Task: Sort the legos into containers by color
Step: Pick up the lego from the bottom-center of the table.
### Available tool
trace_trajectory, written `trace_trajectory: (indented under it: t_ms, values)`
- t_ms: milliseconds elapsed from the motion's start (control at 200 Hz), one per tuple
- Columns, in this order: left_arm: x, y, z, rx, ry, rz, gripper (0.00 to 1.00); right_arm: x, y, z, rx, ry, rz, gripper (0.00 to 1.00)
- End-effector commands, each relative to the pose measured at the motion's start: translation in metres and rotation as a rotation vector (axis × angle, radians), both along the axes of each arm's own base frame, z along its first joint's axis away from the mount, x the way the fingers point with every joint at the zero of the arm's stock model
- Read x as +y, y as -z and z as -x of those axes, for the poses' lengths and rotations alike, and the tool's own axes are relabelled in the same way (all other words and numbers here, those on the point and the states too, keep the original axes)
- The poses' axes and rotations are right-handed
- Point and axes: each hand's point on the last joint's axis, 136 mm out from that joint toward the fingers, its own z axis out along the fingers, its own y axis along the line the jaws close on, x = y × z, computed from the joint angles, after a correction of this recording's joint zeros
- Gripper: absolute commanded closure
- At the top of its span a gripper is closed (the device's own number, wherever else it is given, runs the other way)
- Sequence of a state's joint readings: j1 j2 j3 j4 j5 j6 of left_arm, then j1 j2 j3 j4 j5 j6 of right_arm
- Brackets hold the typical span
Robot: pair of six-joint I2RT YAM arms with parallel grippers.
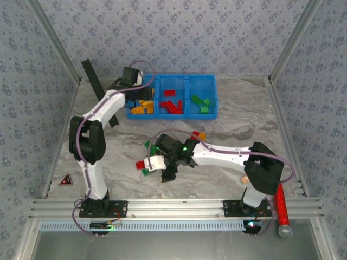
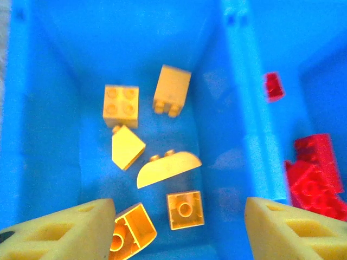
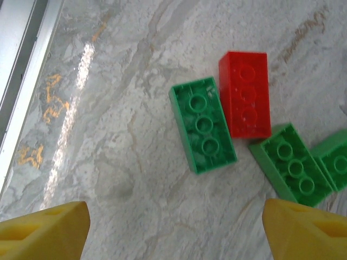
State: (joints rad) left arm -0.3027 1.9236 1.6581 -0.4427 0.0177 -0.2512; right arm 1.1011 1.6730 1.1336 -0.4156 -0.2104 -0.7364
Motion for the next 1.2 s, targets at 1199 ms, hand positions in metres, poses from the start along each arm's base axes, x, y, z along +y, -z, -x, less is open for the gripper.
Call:
trace_trajectory:
  t_ms: [1199]
  values:
    - [0.056,-0.154,0.12,-0.305,-0.045,0.038,0.25,0.036,0.07,-0.022,0.026,-0.017,0.1,0.26]
